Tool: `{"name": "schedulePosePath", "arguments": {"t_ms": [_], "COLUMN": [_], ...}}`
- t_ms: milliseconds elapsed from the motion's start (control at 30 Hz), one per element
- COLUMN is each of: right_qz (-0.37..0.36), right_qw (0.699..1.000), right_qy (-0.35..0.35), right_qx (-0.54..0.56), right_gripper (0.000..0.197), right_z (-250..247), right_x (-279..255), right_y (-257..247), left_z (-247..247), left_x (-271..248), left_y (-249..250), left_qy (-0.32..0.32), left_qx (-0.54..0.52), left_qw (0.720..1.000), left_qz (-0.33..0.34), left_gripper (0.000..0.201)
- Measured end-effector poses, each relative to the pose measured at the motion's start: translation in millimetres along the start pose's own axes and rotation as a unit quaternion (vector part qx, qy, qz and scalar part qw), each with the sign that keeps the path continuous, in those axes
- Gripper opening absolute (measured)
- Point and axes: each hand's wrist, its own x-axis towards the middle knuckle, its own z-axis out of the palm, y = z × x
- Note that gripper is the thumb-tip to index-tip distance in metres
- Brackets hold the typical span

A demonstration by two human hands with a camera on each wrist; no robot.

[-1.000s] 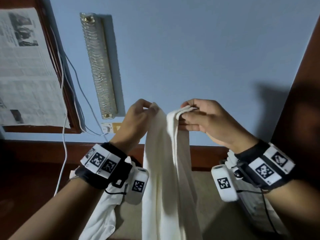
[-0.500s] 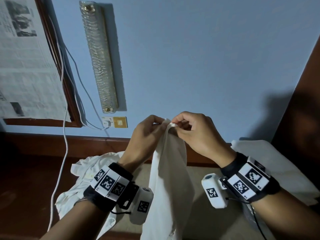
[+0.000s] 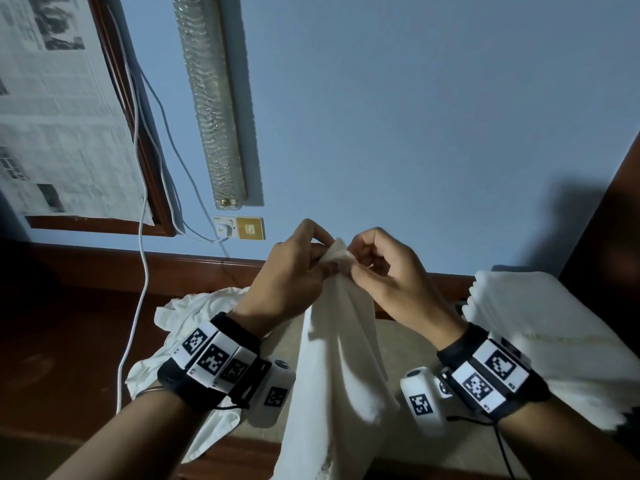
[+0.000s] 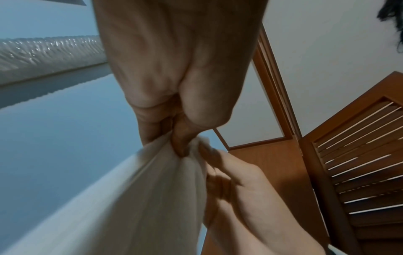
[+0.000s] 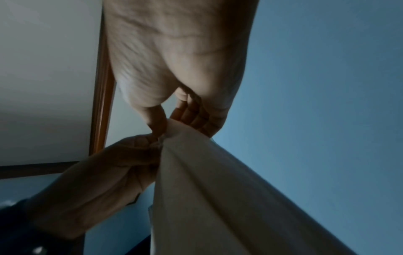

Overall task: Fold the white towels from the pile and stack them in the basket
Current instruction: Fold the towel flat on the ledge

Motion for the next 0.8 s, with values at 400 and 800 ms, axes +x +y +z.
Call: {"name": "schedulePosePath", "arguments": {"t_ms": [400,800], "right_qz": [0.256,0.115], "right_qw": [0.842,0.881], "right_qy": [-0.41,-0.278], "right_qx": [-0.24,-0.364], "right_gripper": [0.049,0.049], "right_z": [8,-50], "right_x": [-96,-96], "right_y": [111,114], "left_z": [-38,-25], "left_x": [-27,-129], "left_y": [-13,-161], "left_qy": [0.05,-0.016], "left_qx": [0.006,0.232], "left_qw": [0.998,0.962], "left_qz": [-0.031,-0.143], "left_gripper": [0.028,0.031]}}
